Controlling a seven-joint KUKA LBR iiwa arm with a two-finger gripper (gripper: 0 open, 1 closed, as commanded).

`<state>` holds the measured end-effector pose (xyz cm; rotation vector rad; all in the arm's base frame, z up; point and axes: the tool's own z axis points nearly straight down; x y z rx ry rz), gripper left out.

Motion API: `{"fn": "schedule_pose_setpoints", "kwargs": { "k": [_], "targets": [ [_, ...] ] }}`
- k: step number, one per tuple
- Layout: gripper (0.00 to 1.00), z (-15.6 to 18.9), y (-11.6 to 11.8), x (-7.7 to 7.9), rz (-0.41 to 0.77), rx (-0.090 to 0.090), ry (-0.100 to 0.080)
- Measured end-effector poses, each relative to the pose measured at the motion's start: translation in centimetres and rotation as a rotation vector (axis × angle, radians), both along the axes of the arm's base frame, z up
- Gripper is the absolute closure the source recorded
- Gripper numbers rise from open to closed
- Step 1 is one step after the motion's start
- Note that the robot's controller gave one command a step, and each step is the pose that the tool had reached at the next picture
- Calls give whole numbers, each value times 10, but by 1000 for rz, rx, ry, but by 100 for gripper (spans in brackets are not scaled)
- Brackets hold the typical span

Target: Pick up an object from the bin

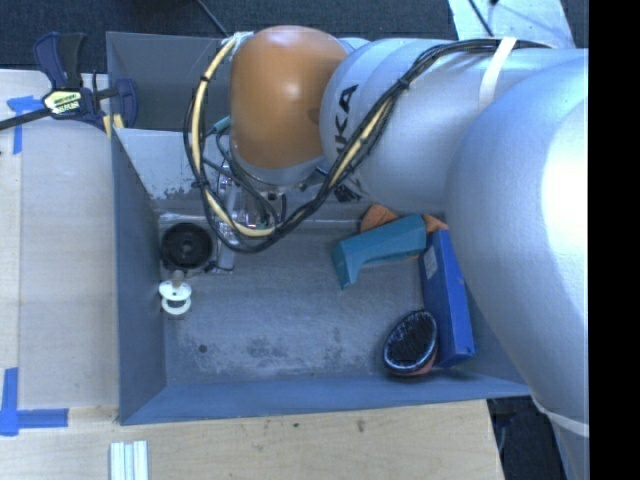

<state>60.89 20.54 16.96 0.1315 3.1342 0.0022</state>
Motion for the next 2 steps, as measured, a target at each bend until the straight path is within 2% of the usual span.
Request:
{"fn": "schedule_pose_setpoints", "kwargs": {
  "k": [1,2],
  "targets": [
    [0,-39,9,1,116,-1,4],
    [0,-68,12,8,201,-2,3]
  ]
}}
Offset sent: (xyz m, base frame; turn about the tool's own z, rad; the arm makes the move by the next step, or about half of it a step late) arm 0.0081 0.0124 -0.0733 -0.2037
